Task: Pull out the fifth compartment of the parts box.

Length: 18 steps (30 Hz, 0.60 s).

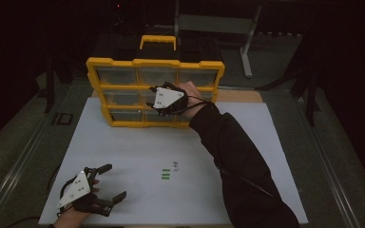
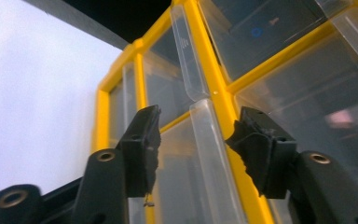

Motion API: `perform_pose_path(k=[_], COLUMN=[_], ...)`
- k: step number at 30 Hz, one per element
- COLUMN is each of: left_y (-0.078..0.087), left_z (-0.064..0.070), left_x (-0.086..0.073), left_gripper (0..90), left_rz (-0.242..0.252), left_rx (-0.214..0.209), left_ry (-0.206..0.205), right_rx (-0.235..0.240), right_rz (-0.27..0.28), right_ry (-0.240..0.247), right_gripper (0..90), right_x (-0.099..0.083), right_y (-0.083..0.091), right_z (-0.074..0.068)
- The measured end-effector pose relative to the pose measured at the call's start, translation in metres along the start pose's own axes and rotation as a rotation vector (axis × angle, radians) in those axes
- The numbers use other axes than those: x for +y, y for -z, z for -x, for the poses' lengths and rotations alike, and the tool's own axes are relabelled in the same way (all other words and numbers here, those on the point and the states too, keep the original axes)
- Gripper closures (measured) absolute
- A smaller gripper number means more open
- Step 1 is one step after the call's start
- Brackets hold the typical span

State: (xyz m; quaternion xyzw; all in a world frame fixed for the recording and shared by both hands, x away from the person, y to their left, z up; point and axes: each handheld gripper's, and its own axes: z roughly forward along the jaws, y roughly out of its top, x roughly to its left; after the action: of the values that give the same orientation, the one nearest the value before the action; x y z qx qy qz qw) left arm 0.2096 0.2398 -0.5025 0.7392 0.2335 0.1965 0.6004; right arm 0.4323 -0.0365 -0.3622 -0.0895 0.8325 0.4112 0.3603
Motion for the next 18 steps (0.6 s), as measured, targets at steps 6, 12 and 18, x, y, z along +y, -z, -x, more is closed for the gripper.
perform_pose_path(k=[6, 12, 18], left_y=[0.0, 0.0, 0.0], left_z=[0.0, 0.001, 0.001], left_x=[0.0, 0.0, 0.0], left_gripper=[0.0, 0.0, 0.0], left_rz=[0.0, -0.003, -0.004], left_rx=[-0.003, -0.005, -0.004], left_ry=[0.0, -0.001, -0.003], right_rx=[-0.013, -0.019, -0.042], right_rz=[-0.01, -0.026, -0.047], right_ry=[0.081, 0.152, 0.189], right_gripper=[59.4, 63.0, 66.1], right_x=[-0.003, -0.005, -0.007], right_y=[-0.007, -0.015, -0.02], right_z=[0.0, -0.002, 0.0])
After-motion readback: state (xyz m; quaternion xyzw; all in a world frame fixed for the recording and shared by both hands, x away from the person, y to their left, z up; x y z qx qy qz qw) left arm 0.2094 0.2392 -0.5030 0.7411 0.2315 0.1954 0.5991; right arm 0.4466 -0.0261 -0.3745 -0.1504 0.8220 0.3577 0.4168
